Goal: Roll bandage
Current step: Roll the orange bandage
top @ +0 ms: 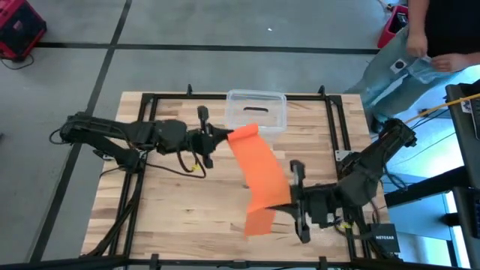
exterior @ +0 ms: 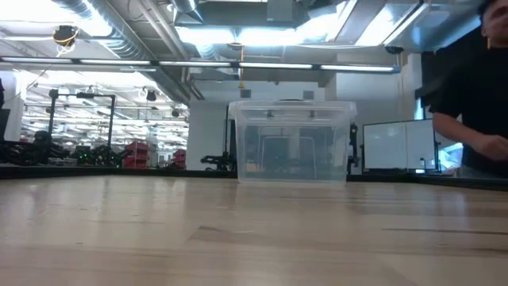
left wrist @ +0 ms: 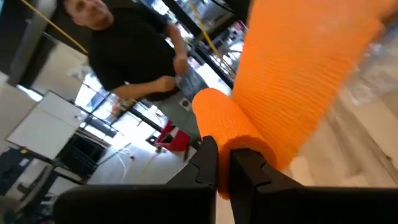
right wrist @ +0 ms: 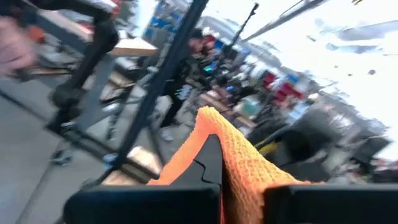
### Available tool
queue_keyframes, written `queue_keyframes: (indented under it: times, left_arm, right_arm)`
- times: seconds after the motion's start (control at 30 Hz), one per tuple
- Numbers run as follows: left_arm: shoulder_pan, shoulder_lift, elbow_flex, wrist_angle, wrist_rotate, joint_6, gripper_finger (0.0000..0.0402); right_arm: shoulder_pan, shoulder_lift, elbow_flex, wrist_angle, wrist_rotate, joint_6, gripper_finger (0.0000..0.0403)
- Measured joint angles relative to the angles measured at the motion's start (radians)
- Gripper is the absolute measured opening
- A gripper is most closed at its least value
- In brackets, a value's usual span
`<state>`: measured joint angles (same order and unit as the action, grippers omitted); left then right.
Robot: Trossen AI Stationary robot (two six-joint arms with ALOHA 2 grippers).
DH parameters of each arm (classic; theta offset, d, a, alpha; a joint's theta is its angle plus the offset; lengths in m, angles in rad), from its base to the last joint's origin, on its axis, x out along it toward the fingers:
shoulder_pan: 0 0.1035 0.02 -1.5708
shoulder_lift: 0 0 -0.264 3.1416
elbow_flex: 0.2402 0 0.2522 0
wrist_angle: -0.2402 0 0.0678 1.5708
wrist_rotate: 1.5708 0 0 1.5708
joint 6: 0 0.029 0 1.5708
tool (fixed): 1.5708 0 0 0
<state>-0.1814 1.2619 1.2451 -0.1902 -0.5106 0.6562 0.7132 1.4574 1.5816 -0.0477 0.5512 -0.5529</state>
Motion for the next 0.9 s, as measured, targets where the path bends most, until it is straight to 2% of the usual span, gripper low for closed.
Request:
queue_keyframes:
  times: [0.2,0.6,0.9]
  left_arm:
    - [-0.028,0.052,-0.061,0.046,0.002,-0.027,0.0006]
    - [-0.158,0.175,-0.068,0.058,0.000,-0.047,0.0007]
    - [-0.241,0.222,-0.067,0.117,-0.003,-0.062,0.0006]
  right_arm:
    - [-0.025,0.000,0.121,-0.003,0.033,-0.121,0.0001]
    - [-0.192,0.000,0.251,-0.010,0.130,-0.133,0.0001]
    - [-0.401,0.000,0.290,-0.031,0.211,-0.133,0.0001]
